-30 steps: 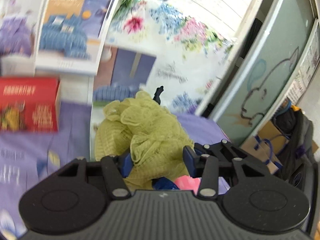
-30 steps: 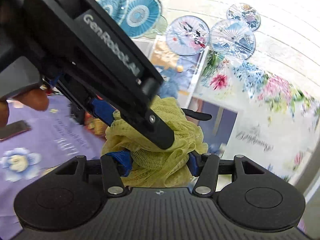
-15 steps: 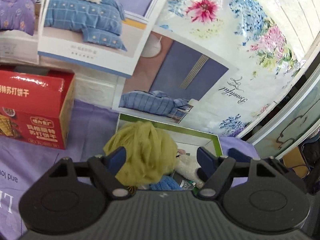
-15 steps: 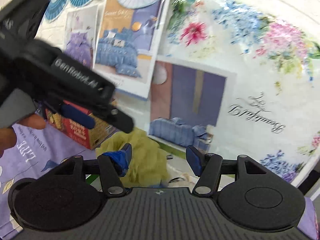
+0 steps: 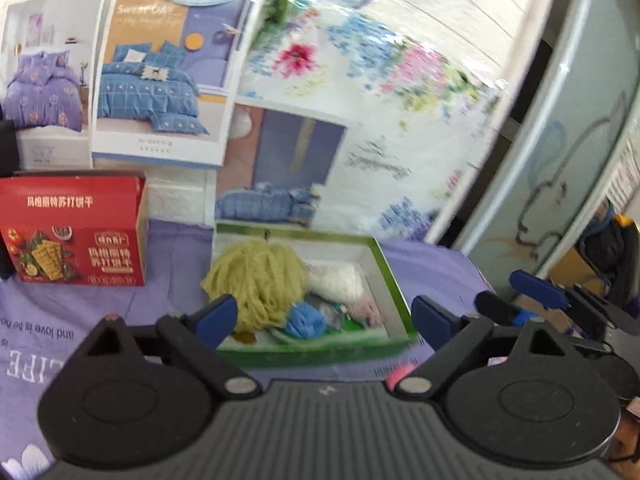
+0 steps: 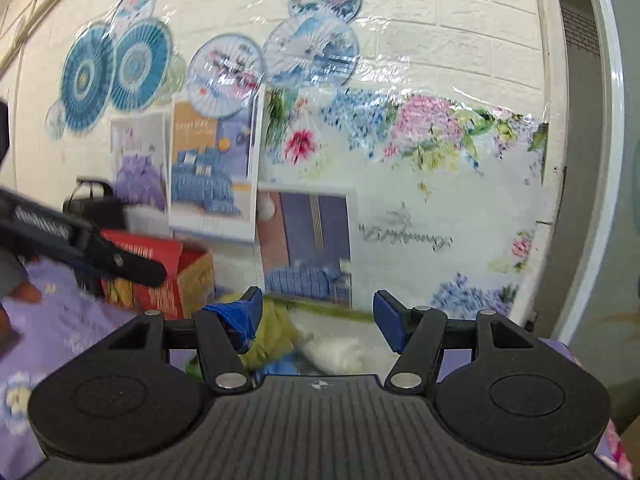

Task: Organize soft objects
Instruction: 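Move both tools toward the floral oven mitt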

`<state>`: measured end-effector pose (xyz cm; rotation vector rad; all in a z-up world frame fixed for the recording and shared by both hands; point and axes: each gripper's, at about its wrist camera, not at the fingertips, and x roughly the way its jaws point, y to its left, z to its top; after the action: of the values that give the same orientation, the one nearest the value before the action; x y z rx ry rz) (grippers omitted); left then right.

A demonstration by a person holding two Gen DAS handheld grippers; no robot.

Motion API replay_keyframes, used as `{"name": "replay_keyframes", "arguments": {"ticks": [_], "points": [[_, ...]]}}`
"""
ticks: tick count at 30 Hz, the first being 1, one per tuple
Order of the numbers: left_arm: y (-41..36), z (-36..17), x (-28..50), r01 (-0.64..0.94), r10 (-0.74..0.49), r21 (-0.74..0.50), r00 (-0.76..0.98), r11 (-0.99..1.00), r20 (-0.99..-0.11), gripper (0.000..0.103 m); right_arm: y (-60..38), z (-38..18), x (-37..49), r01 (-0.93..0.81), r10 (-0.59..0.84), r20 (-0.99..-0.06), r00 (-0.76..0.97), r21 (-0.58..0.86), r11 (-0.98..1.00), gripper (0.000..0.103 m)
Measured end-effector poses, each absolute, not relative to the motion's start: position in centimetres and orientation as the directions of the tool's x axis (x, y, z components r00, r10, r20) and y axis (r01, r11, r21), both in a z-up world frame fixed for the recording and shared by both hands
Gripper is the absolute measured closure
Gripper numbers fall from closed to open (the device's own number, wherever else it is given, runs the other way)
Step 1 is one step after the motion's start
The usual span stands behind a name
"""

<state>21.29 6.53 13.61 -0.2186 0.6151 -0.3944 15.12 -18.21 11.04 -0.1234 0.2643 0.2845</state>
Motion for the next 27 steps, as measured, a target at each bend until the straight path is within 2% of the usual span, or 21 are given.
{"name": "replay_keyframes", "arguments": {"ticks": [4,8,13,16,20,24,27], "points": [[4.8,11.1,16.8,0.349,-0.443,-0.272,0.7,0.897,-0.56,0.011,-19.2,7.9,11.8,-0.276,0.226,-0.341,0.912,-0.105,0.956,0.056],[3.5,6.9,13.1,0.365,-0.408,-0.206,0.659,0.908,-0.633,0.011,-21.2,3.8,8.7,-0.237,0.199,-0.424,0.883,-0.038,0.971,0.056],[4.4,1.3,9.5,0.362,-0.29,-0.063,0.616,0.93,-0.732,0.01,-20.9,-1.2,4.6,-0.293,0.29,-0.52,0.804,0.078,0.953,0.056],[6.2,-0.6,8.1,0.372,-0.267,-0.036,0.594,0.928,-0.759,0.01,-18.6,-3.2,3.8,-0.357,0.341,-0.57,0.747,0.088,0.93,0.056],[7.3,-1.5,7.3,0.432,-0.273,0.004,0.577,0.902,-0.77,0.01,-16.3,-4.1,5.6,-0.345,0.37,-0.59,0.718,0.161,0.925,0.056],[7.8,-1.8,9.1,0.491,-0.321,-0.018,0.541,0.871,-0.777,0.01,-14.9,-4.9,7.4,-0.279,0.349,-0.602,0.718,0.211,0.937,0.055],[8.1,-2.3,11.5,0.536,-0.393,-0.096,0.474,0.839,-0.788,0.01,-14.5,-5.4,7.9,-0.217,0.325,-0.618,0.716,0.245,0.945,0.055]]}}
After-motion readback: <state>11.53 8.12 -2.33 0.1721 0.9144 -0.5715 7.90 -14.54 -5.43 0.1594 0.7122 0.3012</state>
